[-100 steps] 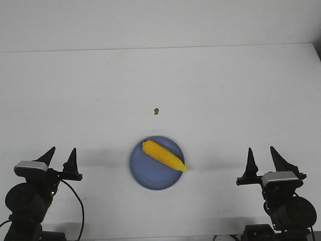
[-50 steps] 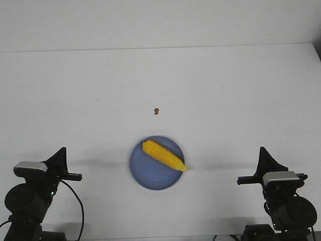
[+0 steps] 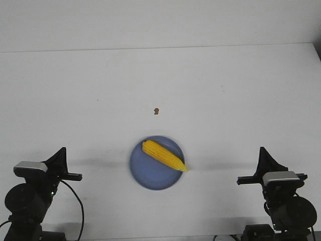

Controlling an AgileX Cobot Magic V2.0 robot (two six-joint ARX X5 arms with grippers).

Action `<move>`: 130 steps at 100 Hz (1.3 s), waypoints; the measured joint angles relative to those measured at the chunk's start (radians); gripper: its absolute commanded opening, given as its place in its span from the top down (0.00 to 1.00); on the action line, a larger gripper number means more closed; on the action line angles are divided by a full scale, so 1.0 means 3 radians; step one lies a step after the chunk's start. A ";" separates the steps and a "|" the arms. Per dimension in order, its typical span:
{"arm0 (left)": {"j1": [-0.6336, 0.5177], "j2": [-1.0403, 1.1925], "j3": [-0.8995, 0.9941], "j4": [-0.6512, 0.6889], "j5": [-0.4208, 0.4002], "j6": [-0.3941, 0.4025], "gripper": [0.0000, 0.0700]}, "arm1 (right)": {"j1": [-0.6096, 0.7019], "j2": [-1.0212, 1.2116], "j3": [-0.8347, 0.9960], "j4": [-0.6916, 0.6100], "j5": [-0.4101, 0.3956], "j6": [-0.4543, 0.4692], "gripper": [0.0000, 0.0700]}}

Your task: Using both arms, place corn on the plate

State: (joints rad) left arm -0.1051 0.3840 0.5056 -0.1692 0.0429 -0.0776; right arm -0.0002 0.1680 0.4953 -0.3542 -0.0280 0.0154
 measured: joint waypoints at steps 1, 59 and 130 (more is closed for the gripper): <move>0.0000 0.0000 0.0000 0.0000 0.0000 0.0000 0.99 | 0.0000 0.0000 0.0000 0.0000 0.0000 0.0000 1.00; 0.0000 -0.0064 -0.0006 0.0020 -0.0158 0.0726 0.98 | 0.0000 0.0000 0.0000 0.0000 0.0000 0.0000 1.00; 0.0015 -0.1263 -0.1464 0.0922 -0.0179 -0.0013 0.98 | 0.0000 0.0001 0.0000 0.0001 0.0008 0.0000 1.00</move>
State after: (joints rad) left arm -0.1005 0.0051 0.0666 0.1074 -0.0109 -0.0814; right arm -0.0002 0.1684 0.4953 -0.3538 -0.0257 0.0154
